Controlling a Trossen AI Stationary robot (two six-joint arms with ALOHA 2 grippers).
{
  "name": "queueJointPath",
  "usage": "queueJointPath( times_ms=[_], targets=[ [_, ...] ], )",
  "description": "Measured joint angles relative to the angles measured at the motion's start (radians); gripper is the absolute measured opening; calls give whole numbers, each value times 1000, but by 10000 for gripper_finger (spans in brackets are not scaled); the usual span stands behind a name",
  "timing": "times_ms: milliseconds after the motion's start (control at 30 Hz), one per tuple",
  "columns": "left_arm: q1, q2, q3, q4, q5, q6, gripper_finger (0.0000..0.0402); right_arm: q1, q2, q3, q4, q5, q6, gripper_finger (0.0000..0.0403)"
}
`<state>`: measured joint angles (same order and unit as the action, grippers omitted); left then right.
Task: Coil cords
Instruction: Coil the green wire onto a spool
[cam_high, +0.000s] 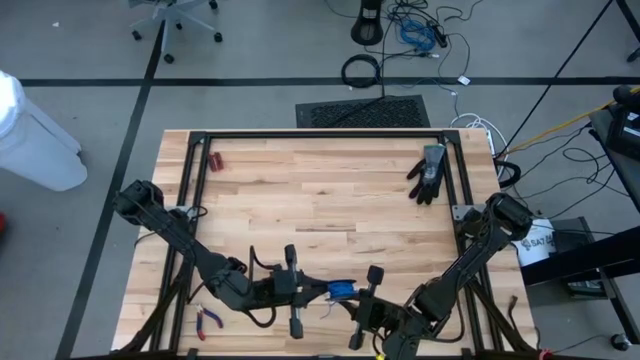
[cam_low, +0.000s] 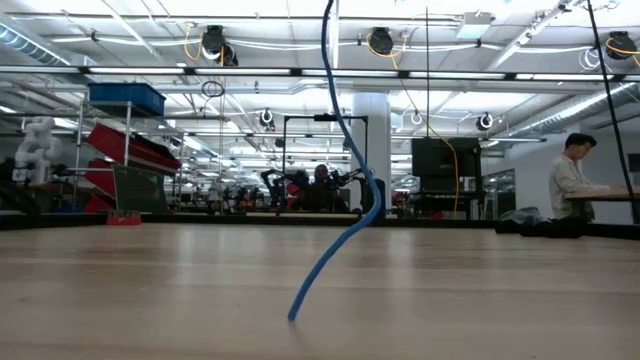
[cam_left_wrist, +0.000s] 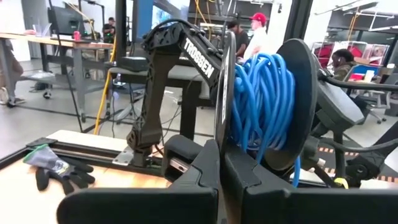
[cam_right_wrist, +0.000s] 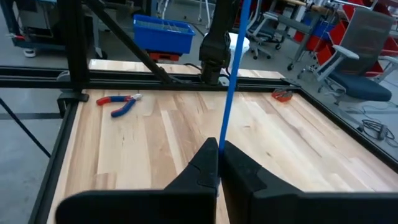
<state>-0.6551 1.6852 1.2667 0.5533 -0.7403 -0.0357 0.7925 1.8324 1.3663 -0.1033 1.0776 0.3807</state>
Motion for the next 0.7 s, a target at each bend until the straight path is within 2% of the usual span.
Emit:
queueJointPath(
  times_ms=[200,400,533,700],
  targets=[
    [0,0,0,-21,5,-2,0,36,-16,0,-93,-16,38,20],
    [0,-1,0,-27,6,-3,0,94,-40,-3,-300,-90,244,56],
    [0,-1,0,-28,5,-3,0,139,-3,-55,-243,-69,315,68],
    [0,-1,0,-28,4,-4,0,171,42,-131,-82,68,300,70]
  ],
)
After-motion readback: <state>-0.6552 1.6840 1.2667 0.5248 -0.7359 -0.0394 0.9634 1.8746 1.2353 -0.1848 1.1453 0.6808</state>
